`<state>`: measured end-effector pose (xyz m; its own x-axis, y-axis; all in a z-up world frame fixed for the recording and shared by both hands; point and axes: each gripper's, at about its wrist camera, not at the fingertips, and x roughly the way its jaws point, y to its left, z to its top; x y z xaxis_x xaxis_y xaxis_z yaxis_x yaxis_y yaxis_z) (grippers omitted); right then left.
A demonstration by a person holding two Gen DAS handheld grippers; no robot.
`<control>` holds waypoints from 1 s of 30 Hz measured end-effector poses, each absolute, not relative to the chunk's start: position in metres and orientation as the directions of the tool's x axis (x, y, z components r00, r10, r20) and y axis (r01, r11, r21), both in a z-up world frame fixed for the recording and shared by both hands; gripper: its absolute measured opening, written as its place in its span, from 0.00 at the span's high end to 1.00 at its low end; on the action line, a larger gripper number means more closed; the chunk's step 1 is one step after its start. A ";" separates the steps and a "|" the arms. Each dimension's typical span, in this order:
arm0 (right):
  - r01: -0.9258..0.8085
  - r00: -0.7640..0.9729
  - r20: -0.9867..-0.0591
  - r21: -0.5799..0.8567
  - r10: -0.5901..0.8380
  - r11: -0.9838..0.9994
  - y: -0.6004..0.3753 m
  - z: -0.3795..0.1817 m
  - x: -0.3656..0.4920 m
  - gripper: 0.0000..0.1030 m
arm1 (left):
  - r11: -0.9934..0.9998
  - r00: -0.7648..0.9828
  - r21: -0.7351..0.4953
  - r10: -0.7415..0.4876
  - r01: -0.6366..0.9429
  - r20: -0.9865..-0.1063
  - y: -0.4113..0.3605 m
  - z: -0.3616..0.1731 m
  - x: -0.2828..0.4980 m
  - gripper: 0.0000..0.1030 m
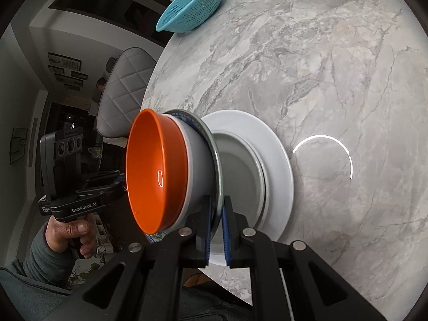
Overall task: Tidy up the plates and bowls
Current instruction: 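Lift the bowl stack with both grippers and lower it onto the white plates, then open both grippers and withdraw from the stacked dishes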
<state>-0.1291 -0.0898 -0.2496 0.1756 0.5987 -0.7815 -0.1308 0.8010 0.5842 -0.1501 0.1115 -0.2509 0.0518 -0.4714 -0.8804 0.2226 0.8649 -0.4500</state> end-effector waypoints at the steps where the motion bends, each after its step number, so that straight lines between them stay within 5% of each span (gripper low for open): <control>1: -0.126 0.173 -0.784 0.583 0.597 0.802 -0.089 -0.252 -0.129 0.91 | 0.865 0.050 -0.451 -0.472 0.220 -0.880 0.110 -0.255 -0.149 0.93; 30: -0.107 0.165 -0.808 0.556 0.566 0.824 -0.088 -0.284 -0.119 0.89 | 0.881 0.064 -0.438 -0.455 0.181 -0.888 0.108 -0.296 -0.143 0.91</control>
<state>-0.1188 -0.0876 -0.2844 0.1653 0.5660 -0.8077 -0.1068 0.8244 0.5559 -0.1433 0.1075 -0.2961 0.0636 -0.4548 -0.8883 0.1815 0.8806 -0.4378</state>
